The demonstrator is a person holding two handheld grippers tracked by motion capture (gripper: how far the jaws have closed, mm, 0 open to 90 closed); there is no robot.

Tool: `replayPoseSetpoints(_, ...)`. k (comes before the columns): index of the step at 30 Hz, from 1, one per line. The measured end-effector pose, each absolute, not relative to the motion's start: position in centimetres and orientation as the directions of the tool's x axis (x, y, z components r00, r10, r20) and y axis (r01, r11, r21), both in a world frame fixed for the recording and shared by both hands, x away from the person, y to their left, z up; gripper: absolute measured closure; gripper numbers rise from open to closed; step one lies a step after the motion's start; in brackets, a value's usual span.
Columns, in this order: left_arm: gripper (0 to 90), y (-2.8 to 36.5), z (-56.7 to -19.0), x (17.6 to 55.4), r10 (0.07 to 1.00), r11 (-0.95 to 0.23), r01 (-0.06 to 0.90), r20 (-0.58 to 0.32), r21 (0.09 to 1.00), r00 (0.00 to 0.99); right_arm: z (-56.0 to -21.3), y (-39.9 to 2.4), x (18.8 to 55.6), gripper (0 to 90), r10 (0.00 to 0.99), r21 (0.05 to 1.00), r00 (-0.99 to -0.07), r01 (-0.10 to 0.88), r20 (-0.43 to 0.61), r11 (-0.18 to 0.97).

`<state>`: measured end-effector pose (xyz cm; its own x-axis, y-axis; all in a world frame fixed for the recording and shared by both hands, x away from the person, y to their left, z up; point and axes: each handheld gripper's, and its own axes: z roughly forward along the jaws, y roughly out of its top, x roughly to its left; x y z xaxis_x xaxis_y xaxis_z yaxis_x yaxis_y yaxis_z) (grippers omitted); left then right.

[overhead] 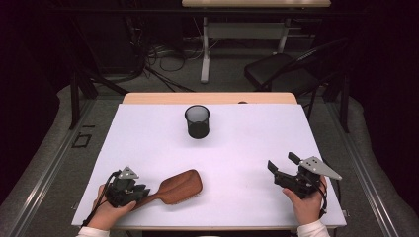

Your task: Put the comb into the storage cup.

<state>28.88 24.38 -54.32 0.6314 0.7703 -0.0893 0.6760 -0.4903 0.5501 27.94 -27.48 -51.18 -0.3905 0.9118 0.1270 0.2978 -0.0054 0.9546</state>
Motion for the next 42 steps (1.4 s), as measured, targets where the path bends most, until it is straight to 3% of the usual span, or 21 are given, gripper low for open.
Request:
replayPoseSetpoints(19,58.8,25.0,-53.2,28.5,0.767,-0.489,0.652,-0.069,0.58,0.637,-51.2,-27.6,28.0,15.3,0.912,0.955,-0.388,0.297,0.13,-0.01)
replayPoseSetpoints(31,45.6,25.9,-52.6,28.5,0.792,-0.418,0.656,-0.102,0.629,0.602,-51.2,-27.6,28.0,15.3,0.912,0.955,-0.388,0.297,0.131,-0.01)
replayPoseSetpoints(42,40.1,26.9,-51.6,28.9,0.787,-0.349,0.663,-0.177,0.663,0.591,-51.2,-27.5,28.0,15.3,0.914,0.954,-0.383,0.301,0.137,-0.017)
